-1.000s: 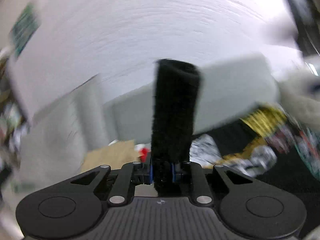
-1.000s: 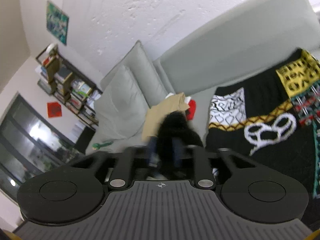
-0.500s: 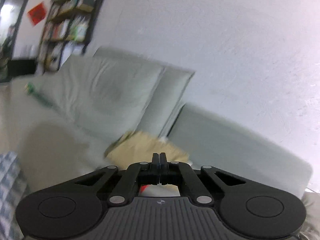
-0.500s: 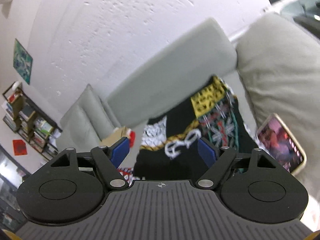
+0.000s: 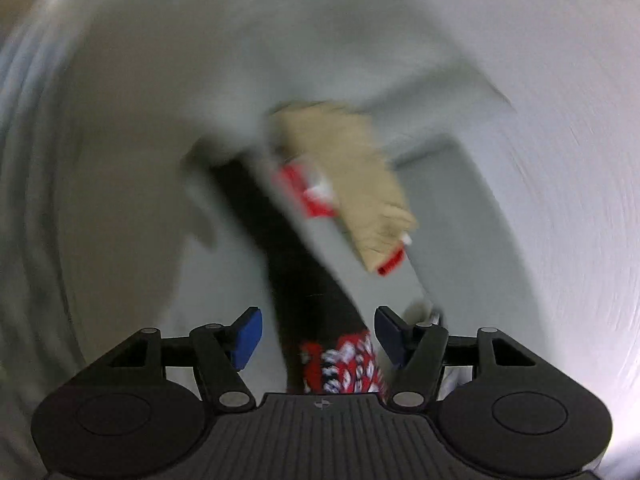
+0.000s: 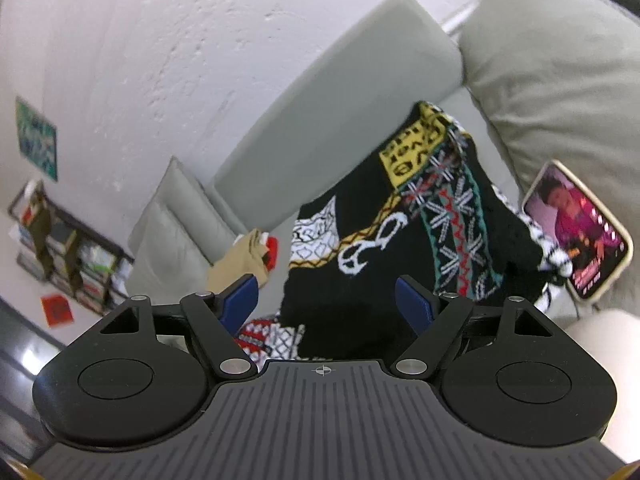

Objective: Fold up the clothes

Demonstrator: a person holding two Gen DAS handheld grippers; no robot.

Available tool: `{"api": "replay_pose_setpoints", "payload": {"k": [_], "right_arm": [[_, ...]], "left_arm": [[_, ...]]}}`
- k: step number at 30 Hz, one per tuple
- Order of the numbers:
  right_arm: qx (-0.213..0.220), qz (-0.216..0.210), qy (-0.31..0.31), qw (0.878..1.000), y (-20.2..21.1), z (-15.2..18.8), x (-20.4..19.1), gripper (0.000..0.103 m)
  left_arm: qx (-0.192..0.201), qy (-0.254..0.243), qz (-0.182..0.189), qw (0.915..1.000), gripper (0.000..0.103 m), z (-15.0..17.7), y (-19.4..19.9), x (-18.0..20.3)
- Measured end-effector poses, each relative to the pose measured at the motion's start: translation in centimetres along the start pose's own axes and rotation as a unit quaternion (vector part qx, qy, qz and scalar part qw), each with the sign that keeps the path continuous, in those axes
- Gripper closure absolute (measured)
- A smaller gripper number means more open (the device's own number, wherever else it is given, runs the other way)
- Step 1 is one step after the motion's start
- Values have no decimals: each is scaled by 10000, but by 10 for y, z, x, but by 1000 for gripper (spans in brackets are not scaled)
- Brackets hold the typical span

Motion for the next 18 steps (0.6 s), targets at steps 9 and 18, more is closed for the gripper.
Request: {"api": "replay_pose_setpoints", "payload": {"k": [9,18], "right_arm": [[295,-218,-411,9985,6,-15,-13,17],[-34,-68,-228,9997,-15,1,-22,17]], "left_arm": [[-164,1060,-80,9942,51,-25,-83,-14],[273,-1998,-617,9775,93,-30,-58,60]]}}
Point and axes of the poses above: each gripper's, at about its wrist camera, not at the fingertips, and y roughly against the way its jaws point, x to its right, z to its underside, the point moved 7 cm from there along -y, roughly the way its jaws point, and after that the axes turned 1 degree about y, right-handed, at the moved point
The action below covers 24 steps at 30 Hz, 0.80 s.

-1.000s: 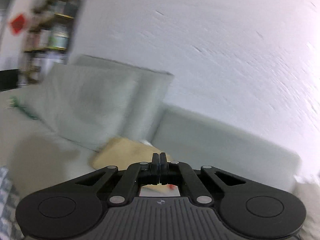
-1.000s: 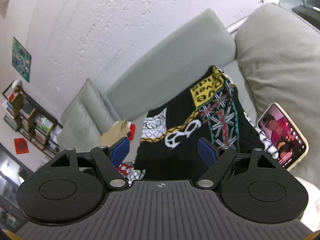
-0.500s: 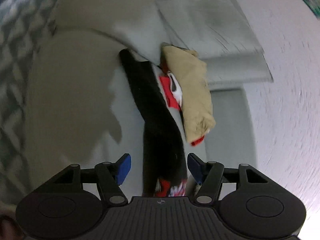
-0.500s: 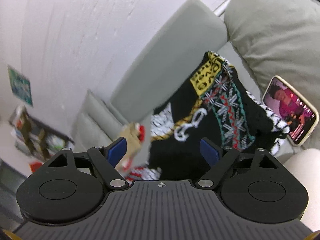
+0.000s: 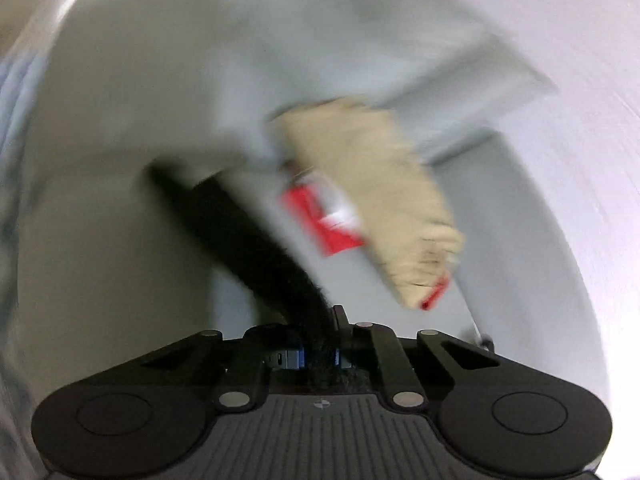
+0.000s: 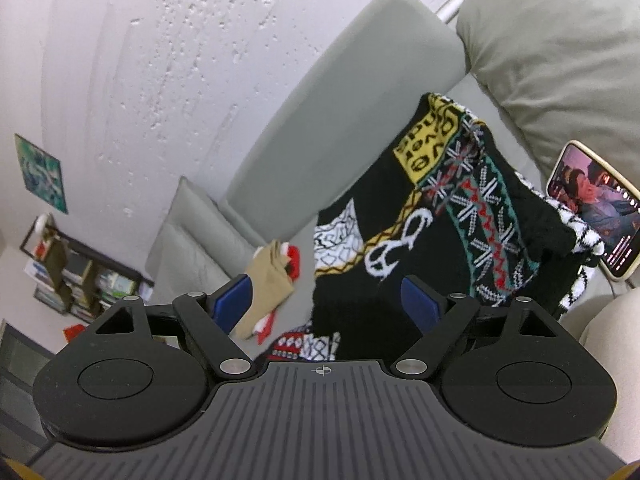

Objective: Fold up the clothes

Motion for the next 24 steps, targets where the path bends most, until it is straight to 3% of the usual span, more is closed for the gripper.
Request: {"api": "replay_pose_setpoints", "payload": {"k": [2,4,5,7,10,11,12,13,14,15,18,20,21,24], "right_arm": [[-9,9,9,10000,-1,1,2,17],[3,20,-18,10000,2,2,7,17],[10,25,-32,10000,4,3,10,17],[38,43,-65,10000,7,3,16,17],[142,70,-170,9997,17,0,28,17],[185,77,-213,9996,20,-1,32,17],[227,82,-266,9994,24,-2,37,17],[270,87,-321,9991,29,-3,41,17],[327,95,-366,9988,34,-5,46,17],[370,120,-400,9984,37,-6,50,17],[449,179,-523,9975,50,-10,64,16],[450,199,-599,9970,56,-11,72,14],[450,210,-635,9967,59,-11,76,14],[449,363,-607,9965,58,-11,87,14]], "left_arm": [[382,-1169,101,9924,93,0,27,38],[818,-2218,216,9714,93,12,57,76],[1051,-2734,292,9557,93,22,74,97],[1507,-3674,554,9161,93,54,108,141],[1588,-4637,1050,8653,93,128,142,197],[1453,-4939,1182,8491,92,157,149,212],[1094,-5269,1229,8338,83,191,146,224],[618,-5616,1224,8160,75,227,139,232],[47,-5943,1232,7948,60,264,132,236],[-464,-6175,1251,7752,54,297,128,234],[-1421,-6586,1232,7286,54,369,129,216],[-1306,-6687,1196,7222,48,382,141,206],[-1234,-6629,1199,7287,37,379,149,201],[-1203,-6174,1339,7658,33,354,171,192]]}}
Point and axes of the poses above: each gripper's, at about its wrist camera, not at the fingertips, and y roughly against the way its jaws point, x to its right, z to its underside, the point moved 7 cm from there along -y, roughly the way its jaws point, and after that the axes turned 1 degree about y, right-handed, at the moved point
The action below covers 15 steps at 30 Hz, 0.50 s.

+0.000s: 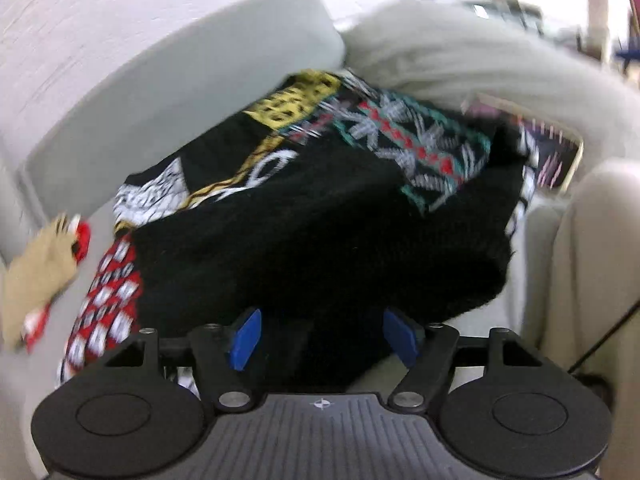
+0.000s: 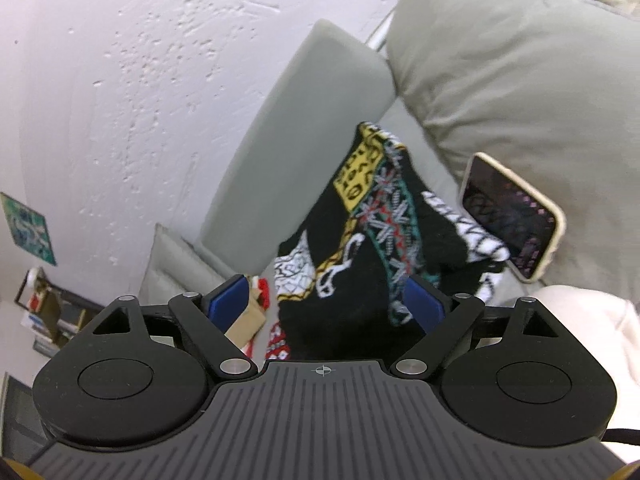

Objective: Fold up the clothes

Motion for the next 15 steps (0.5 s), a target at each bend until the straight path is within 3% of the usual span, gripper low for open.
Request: {"api": "replay_pose_setpoints", "payload": {"k": [3,4,5,8,10,13,15], "right_arm": [[-71,216,273,9994,-13,2,3,17],[-112,255,452,9986,-19,5,1,25],[-131,278,710,9970,-28,8,-4,38],[-285,487,1476,9874,-59,20,-16,62],[-552,522,1730,9820,-89,29,-22,69],[-921,620,2097,9715,-136,37,-34,69],[-1069,677,2440,9615,-164,40,-48,69]], "left_arm": [[352,865,-95,9956,34,-1,22,-47],[474,1313,-168,9901,35,0,26,-69],[596,1758,-241,9823,43,0,31,-91],[729,3098,-331,9474,103,10,30,-163],[787,3407,-424,9359,102,12,19,-193],[922,3075,-519,9457,102,3,-1,-210],[741,2778,-631,9557,101,3,-18,-211]]}}
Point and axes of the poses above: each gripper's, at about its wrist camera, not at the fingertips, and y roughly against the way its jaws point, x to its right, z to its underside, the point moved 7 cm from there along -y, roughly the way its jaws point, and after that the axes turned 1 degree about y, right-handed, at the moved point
